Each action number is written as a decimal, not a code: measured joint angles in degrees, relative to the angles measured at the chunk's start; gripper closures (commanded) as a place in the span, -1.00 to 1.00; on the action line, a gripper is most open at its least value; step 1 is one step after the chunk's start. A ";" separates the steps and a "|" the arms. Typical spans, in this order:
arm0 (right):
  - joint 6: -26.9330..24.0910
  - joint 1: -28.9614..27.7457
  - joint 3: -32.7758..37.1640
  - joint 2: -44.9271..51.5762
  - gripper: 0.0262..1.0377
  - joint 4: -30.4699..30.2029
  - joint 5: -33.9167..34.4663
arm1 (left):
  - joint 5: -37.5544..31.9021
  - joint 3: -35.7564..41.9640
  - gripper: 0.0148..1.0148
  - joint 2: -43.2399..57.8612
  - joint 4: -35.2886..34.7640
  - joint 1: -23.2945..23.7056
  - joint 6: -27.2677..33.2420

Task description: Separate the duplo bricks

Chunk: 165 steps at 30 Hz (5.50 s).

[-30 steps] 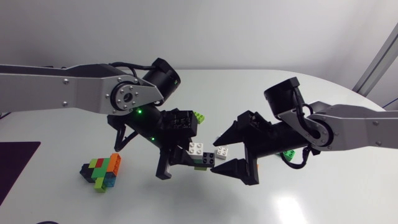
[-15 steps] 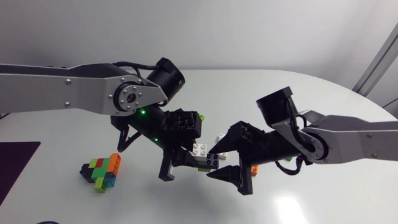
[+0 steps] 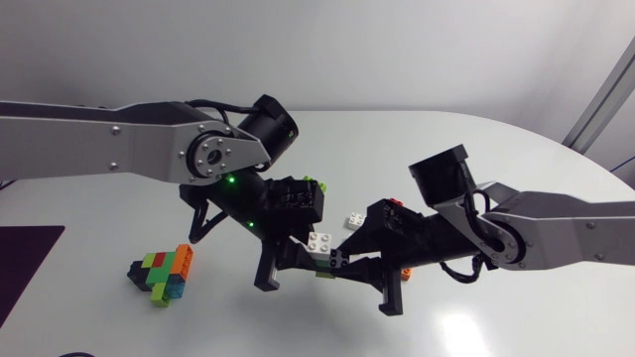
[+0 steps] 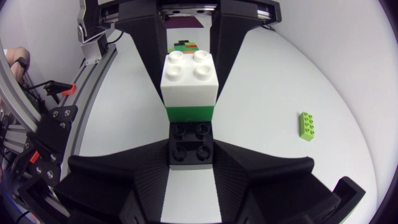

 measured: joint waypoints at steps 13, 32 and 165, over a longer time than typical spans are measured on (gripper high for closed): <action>-0.02 -0.44 -0.09 -0.02 0.51 0.04 0.02 | 1.33 3.96 -0.73 0.00 -5.20 1.29 0.02; -0.48 -0.44 -0.90 1.97 0.51 2.29 1.38 | 1.77 5.64 0.03 0.00 -5.73 1.29 0.04; 3.17 -4.68 -9.84 -21.81 0.51 -4.52 12.72 | -4.37 9.07 -0.75 0.20 -2.10 -4.48 -2.99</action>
